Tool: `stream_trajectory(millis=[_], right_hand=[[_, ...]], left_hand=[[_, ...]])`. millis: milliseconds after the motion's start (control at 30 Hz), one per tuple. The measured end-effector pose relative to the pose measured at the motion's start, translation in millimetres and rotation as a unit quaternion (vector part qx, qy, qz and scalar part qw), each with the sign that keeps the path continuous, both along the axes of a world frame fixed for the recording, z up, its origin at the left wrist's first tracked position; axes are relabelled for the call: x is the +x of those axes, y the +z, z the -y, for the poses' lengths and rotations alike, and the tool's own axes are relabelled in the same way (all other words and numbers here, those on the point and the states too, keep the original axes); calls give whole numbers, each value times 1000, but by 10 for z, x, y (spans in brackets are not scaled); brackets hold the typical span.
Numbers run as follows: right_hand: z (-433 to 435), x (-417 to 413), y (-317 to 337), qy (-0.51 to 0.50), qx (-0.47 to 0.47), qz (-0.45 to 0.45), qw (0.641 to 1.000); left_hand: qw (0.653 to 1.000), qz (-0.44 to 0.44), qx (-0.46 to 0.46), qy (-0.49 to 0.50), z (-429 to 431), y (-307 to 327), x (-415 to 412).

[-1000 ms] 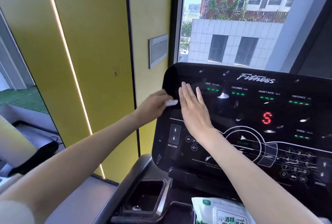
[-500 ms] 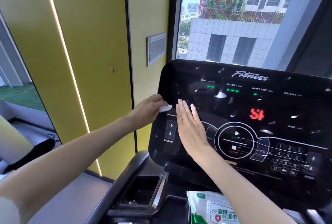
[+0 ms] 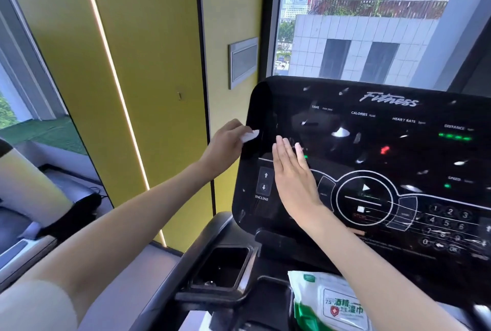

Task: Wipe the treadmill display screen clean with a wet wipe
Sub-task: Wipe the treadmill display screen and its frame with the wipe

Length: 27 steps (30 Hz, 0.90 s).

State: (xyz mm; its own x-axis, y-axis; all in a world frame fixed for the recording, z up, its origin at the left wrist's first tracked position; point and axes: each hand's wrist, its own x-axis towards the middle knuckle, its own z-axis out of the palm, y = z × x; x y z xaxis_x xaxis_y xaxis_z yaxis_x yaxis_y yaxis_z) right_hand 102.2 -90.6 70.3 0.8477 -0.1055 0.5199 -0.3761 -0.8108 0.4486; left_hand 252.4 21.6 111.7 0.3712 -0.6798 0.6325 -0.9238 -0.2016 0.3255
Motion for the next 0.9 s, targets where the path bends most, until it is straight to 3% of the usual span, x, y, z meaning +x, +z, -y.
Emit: stream_trajectory(millis=[133, 267, 433, 567, 667, 733, 833, 900], right_hand=[[34, 23, -20, -6, -12, 7, 1000], [14, 10, -16, -7, 1, 13, 1000], [29, -4, -57, -8, 7, 17, 1000], [-48, -140, -297, 16, 52, 31, 998], [-132, -279, -529, 22, 92, 39, 995], [-145, -330, -607, 15, 113, 38, 993], [-147, -350, -588, 0, 129, 34, 991], [-165, -346, -556, -10, 120, 27, 992]], left_hand=[[980, 93, 141, -108, -110, -155, -99], [1000, -10, 16, -16, -4, -23, 2], [983, 69, 148, -83, -122, -137, -136], [999, -27, 26, 4, -51, -88, -60], [990, 49, 119, -62, -130, -287, -209], [986, 38, 142, -77, -140, -299, -208], [998, -61, 8, -17, -13, -203, -138], [999, -47, -9, -1, 13, -254, -191]])
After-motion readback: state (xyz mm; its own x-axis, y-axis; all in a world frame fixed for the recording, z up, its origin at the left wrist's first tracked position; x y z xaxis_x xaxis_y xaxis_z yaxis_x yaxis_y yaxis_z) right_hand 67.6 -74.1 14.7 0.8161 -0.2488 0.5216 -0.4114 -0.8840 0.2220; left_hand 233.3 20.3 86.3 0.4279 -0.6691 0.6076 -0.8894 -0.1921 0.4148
